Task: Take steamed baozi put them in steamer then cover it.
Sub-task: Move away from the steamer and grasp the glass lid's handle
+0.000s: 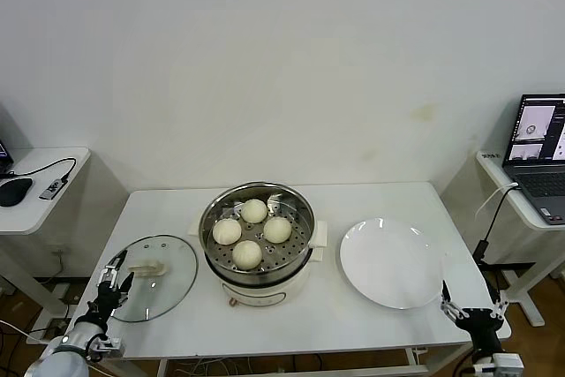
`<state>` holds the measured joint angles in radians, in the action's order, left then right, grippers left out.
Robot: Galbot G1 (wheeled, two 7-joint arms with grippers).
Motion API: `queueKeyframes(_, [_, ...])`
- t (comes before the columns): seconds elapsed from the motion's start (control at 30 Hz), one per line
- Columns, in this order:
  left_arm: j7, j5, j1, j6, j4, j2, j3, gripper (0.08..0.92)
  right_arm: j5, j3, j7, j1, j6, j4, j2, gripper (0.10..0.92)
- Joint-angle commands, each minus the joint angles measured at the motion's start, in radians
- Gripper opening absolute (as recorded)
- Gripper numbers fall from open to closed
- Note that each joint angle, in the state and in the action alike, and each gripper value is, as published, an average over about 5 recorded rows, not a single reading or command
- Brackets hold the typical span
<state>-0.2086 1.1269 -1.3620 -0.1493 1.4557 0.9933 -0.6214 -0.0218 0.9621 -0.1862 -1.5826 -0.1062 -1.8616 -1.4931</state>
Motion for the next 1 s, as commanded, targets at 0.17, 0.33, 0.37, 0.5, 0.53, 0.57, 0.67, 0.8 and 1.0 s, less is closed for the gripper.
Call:
queueKeyframes(0.17, [-0.005, 0.051, 0.143, -0.004, -0.127, -0.014, 0.097, 0.823, 0.031, 0.026, 0.008, -0.024, -0.007, 0.005, -0.020, 0.823])
queueKeyframes(0.33, [-0.016, 0.050, 0.180, -0.004, -0.172, -0.006, 0.112, 0.823, 0.035, 0.026, 0.006, -0.032, -0.008, 0.004, -0.020, 0.823])
queueKeyframes(0.37, [-0.016, 0.048, 0.185, -0.005, -0.177, -0.005, 0.114, 0.823, 0.036, 0.026, 0.006, -0.031, -0.008, 0.005, -0.020, 0.823])
queueKeyframes(0.5, [-0.027, 0.041, 0.202, -0.008, -0.192, -0.001, 0.125, 0.823, 0.043, 0.029, 0.005, -0.026, -0.007, 0.006, -0.022, 0.823])
queueKeyframes(0.53, [-0.030, 0.041, 0.204, -0.008, -0.194, 0.001, 0.126, 0.823, 0.044, 0.030, 0.005, -0.025, -0.006, 0.005, -0.022, 0.823])
queueKeyframes(0.57, [-0.032, 0.041, 0.206, -0.008, -0.193, 0.002, 0.126, 0.823, 0.045, 0.030, 0.004, -0.024, -0.006, 0.005, -0.023, 0.823])
queueKeyframes(0.67, [-0.031, 0.039, 0.207, -0.006, -0.187, 0.000, 0.125, 0.823, 0.050, 0.029, 0.003, -0.022, -0.006, 0.010, -0.021, 0.823])
queueKeyframes(0.8, [-0.027, 0.033, 0.211, -0.005, -0.189, -0.007, 0.125, 0.823, 0.055, 0.026, 0.001, -0.021, -0.008, 0.017, -0.024, 0.823])
queueKeyframes(1.0, [-0.030, 0.023, 0.224, -0.008, -0.221, -0.004, 0.131, 0.823, 0.061, 0.027, -0.002, -0.021, -0.006, 0.015, -0.025, 0.823])
